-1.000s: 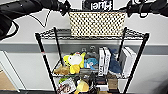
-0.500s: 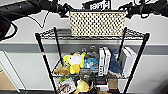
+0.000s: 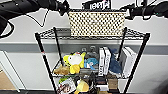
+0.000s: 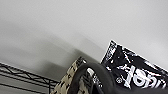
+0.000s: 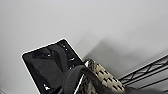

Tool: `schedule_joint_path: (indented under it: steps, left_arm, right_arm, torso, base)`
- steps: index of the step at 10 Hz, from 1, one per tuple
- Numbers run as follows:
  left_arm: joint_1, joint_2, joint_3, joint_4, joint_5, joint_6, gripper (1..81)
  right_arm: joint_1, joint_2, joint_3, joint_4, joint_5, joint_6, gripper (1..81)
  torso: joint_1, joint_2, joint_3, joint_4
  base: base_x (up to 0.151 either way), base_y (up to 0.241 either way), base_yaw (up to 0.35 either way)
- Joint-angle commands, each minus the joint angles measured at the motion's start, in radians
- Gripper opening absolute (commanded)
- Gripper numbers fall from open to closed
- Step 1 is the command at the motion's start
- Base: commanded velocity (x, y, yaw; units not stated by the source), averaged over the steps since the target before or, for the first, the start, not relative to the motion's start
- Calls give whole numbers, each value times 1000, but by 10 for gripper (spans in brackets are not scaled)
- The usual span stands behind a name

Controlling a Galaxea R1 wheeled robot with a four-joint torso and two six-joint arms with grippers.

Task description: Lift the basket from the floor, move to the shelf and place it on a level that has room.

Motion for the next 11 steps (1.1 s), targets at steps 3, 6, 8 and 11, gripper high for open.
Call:
schedule_joint_path:
  steps: [3, 6, 8, 11]
  left_arm:
    - [-224, -93, 71, 15, 33, 16, 10]
    - [-218, -90, 91, 24, 38, 16, 811]
    - [-215, -85, 101, 25, 38, 16, 811]
    - [-223, -187, 191, 33, 53, 17, 811]
  right_arm:
    - [247, -142, 120, 10, -30, -4, 811]
    - [241, -161, 148, 10, -30, -4, 811]
    - [246, -178, 168, 10, -33, -4, 811]
    - [255, -270, 238, 7, -45, -5, 811]
  torso:
    - [0, 0, 0, 0]
    - [0, 0, 0, 0]
    - [0, 0, 0, 0]
    - [0, 0, 0, 0]
  base:
    - [0, 0, 0]
    - [0, 0, 0]
    - [0, 0, 0]
    - [0, 0, 0]
